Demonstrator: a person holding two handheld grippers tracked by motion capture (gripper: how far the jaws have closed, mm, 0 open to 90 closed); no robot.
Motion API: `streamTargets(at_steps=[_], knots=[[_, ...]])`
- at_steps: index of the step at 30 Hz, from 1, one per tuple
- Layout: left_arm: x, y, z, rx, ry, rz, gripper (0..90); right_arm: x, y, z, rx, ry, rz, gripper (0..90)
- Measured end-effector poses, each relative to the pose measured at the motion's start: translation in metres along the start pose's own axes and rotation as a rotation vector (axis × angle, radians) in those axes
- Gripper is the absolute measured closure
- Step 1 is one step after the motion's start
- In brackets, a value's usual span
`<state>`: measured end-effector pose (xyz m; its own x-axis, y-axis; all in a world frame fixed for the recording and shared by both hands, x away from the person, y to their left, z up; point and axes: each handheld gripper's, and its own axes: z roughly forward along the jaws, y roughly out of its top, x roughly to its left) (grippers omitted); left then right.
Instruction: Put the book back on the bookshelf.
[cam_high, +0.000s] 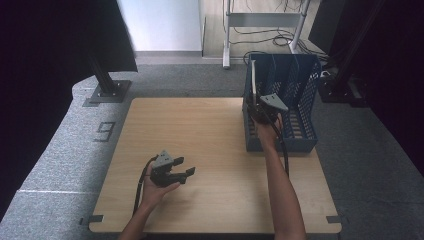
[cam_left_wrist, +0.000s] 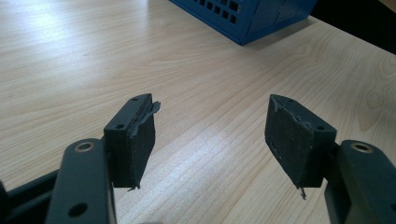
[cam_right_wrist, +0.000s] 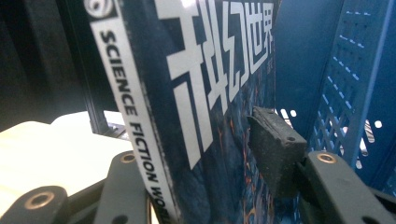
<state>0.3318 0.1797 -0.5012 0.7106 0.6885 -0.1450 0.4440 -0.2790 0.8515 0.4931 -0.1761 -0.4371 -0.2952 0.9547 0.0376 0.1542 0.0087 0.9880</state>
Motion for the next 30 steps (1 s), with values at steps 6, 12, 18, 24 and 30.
streamTargets(at_steps=[6, 12, 18, 24, 30], knots=[[0.0, -0.001, 0.001, 0.004, -0.001, 0.001, 33.7, -0.002, 0.0, -0.001, 0.011, -0.003, 0.002, 47.0], [-0.001, 0.0, 0.001, 0.003, -0.002, 0.003, 33.7, -0.001, 0.0, -0.003, 0.021, -0.012, -0.006, 43.5], [-0.002, 0.0, 0.002, 0.002, -0.011, 0.001, 33.7, 0.002, 0.003, -0.008, 0.028, -0.003, -0.025, 42.2], [-0.002, 0.001, 0.004, 0.007, -0.011, 0.004, 33.8, 0.002, 0.006, -0.013, 0.029, -0.017, -0.041, 44.3], [-0.003, 0.0, 0.005, 0.011, -0.01, 0.008, 33.7, -0.004, 0.005, -0.014, 0.049, -0.016, -0.025, 66.1]])
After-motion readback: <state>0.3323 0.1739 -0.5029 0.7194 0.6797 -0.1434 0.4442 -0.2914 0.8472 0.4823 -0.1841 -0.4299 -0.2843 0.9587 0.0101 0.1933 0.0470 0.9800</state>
